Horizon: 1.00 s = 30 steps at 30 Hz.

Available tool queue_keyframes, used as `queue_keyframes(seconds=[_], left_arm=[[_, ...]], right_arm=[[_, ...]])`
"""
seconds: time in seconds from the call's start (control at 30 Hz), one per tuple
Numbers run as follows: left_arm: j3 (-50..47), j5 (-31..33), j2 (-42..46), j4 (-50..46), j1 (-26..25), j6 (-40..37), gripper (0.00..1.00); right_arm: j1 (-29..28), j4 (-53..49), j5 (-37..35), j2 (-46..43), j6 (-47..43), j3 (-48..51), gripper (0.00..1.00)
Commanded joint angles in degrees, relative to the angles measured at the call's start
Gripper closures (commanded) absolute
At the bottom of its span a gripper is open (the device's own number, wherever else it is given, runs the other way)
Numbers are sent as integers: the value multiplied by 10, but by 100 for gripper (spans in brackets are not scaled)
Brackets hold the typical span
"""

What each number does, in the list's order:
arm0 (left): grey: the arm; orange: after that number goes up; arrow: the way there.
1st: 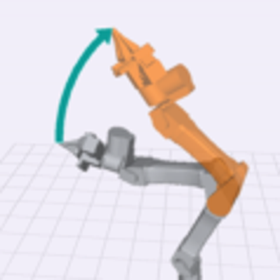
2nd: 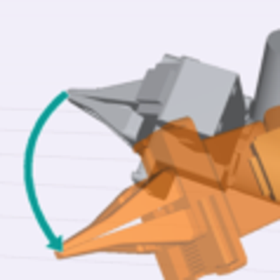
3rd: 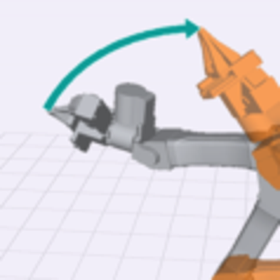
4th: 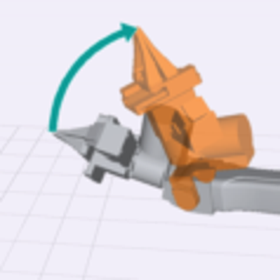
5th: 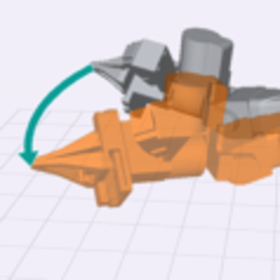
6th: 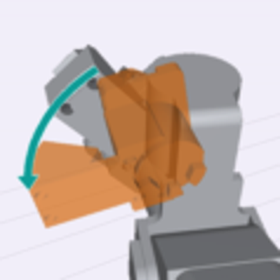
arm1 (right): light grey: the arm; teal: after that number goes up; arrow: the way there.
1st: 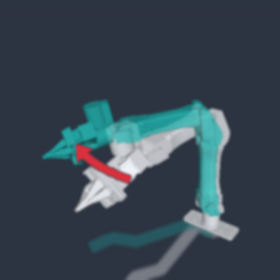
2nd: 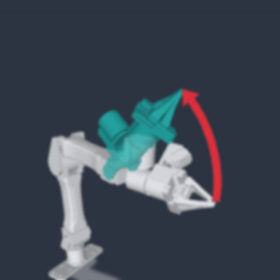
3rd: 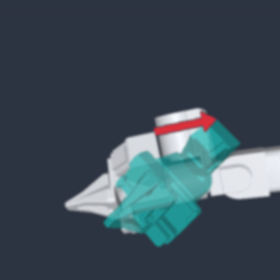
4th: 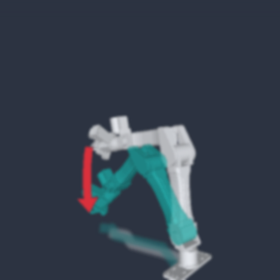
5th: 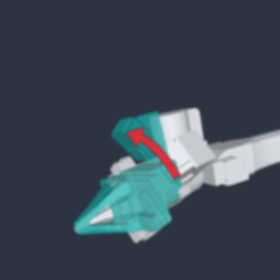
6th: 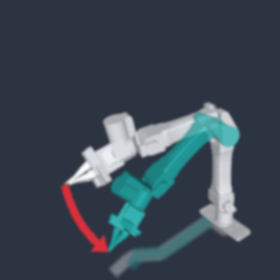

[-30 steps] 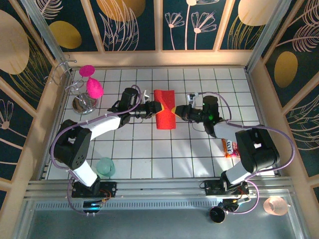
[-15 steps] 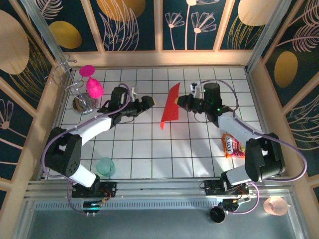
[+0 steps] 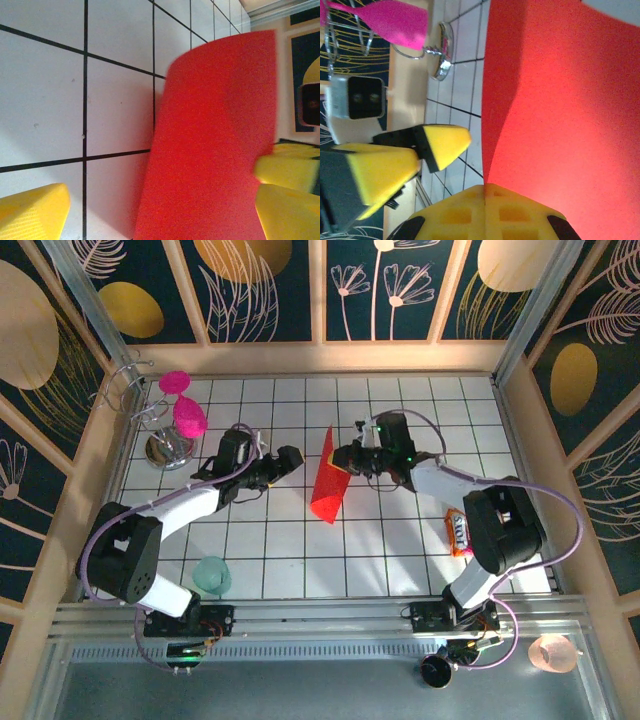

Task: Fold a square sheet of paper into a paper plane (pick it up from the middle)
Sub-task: First fold in half a square sheet of paper at the center of the table.

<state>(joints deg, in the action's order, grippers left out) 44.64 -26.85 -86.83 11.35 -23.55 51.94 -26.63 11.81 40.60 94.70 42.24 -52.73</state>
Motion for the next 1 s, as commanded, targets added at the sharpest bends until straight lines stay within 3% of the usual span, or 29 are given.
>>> queue_keyframes(seconds=[0.0, 0.37, 0.73, 0.97], left_arm=[[-8, -21, -16, 31, 3, 9, 7], [-24, -31, -42, 19, -3, 0, 15], [41, 23, -96, -64, -64, -34, 26], [59, 22, -134, -57, -83, -19, 34]], right_arm=[[-1, 86, 22, 13, 26, 28, 100], [5, 105, -15, 31, 22, 108, 100], [5, 76, -35, 61, -1, 92, 100], [5, 72, -37, 71, -5, 86, 100]])
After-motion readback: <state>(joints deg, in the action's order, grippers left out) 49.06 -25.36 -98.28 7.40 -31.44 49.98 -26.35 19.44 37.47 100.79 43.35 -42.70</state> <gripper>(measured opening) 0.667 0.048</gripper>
